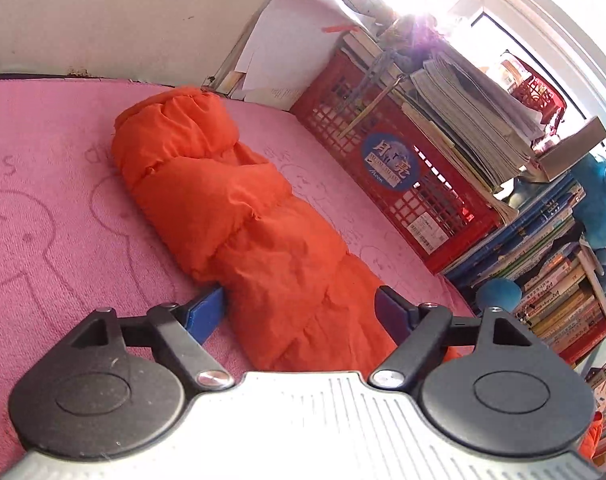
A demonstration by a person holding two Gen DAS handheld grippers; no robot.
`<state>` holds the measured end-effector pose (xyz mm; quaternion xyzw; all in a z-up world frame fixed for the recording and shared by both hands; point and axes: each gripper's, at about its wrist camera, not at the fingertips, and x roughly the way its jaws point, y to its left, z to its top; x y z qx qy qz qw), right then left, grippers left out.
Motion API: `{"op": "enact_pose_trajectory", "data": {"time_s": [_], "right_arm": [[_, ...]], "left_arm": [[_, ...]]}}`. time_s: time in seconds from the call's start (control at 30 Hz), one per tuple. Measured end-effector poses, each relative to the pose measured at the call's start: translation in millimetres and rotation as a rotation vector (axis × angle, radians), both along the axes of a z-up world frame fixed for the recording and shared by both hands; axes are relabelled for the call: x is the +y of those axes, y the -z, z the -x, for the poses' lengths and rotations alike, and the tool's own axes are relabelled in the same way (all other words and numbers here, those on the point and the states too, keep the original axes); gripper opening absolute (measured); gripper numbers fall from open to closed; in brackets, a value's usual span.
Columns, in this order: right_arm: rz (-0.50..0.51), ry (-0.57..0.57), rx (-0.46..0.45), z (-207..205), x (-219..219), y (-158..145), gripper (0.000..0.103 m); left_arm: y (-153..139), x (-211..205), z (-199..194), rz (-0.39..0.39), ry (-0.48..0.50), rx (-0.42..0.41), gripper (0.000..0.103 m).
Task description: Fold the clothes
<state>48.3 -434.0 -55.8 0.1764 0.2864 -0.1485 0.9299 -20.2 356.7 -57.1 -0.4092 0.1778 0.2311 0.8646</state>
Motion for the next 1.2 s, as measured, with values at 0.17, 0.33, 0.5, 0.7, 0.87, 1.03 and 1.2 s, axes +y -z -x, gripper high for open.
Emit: {"op": "enact_pose_trajectory", "data": {"time_s": [0.17, 0.33, 0.5, 0.7, 0.87, 1.03, 1.2], "right_arm": [[-0.032, -0.001, -0.025, 4, -6, 1, 0.103], [-0.015, -0.001, -0.011, 2, -4, 0, 0.103], [0.006, 0.004, 0.002, -3, -1, 0, 0.103], [-0.056, 0.065, -0.03, -19, -15, -8, 0.04], [0.281, 0.046, -0.164, -8, 18, -64, 0.019], [0.669, 0.032, -0.321, 19, 65, -88, 0.026], [0.16, -0.076, -0.105, 10, 31, -42, 0.064]], "left_arm": [[3, 20, 2, 0.022, -0.138, -0.03, 0.067], [0, 40, -8, -0.003, -0.195, 0.022, 0.046], [-4, 32, -32, -0.071, -0.149, 0.05, 0.072], [1, 38, -40, -0.023, -0.228, 0.028, 0.006], [-37, 58, -60, -0.088, -0.25, 0.02, 0.005], [-84, 60, -75, -0.368, -0.24, 0.055, 0.002], [-55, 46, -73, -0.401, -0.121, 0.166, 0.002]]}}
